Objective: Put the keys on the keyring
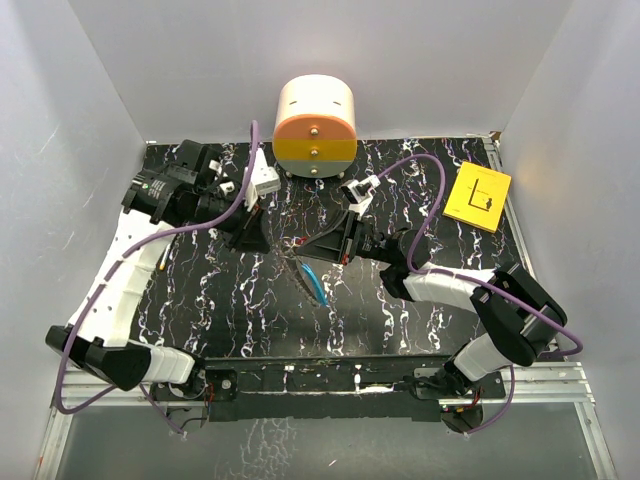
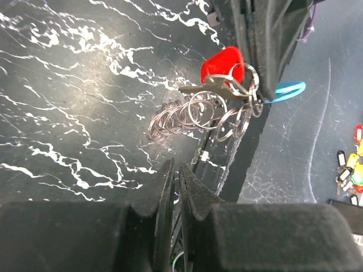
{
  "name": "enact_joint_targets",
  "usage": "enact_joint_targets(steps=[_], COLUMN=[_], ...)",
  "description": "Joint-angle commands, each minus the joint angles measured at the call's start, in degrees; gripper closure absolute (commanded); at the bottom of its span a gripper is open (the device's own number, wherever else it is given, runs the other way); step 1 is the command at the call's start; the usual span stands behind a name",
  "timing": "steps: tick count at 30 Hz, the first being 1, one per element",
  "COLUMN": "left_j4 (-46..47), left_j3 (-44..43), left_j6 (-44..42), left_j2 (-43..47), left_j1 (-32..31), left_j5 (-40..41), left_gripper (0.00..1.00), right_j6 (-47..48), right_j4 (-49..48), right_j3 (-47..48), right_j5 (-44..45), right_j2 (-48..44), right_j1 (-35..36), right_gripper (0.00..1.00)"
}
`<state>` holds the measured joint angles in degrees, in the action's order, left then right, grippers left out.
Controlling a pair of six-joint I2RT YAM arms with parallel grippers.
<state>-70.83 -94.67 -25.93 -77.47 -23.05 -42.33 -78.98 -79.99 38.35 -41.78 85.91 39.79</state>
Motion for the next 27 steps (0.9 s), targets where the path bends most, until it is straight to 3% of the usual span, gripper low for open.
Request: enact_joint_targets(steps=[1, 9, 20, 27], left_j4=[-3.6, -10.1, -10.3, -10.3], left_j3=[-6.6, -10.7, -8.7, -8.4], left_j6=[-2.2, -1.8, -0.4, -0.1], left_j2=[0.5, -4.2, -6.2, -6.6], left_j1=[0.6, 0.6, 0.5, 0.5], left_j5=[-3.0, -18.5, -22.0, -23.6], left_gripper=[0.93, 0.92, 0.92, 0.86], right_j6=[0.9, 2.1, 4.1, 4.1], right_j4=[-12.2, -10.6, -7.3, -7.3], right_j3=[0.0, 0.1, 1.0, 1.1], right_j5=[2.5, 2.7, 3.2, 3.5], right_j2=[-1.8, -1.7, -2.0, -1.5], right_j1=[0.2, 0.2, 0.2, 0.2], right_gripper=[0.92, 0.92, 0.92, 0.92])
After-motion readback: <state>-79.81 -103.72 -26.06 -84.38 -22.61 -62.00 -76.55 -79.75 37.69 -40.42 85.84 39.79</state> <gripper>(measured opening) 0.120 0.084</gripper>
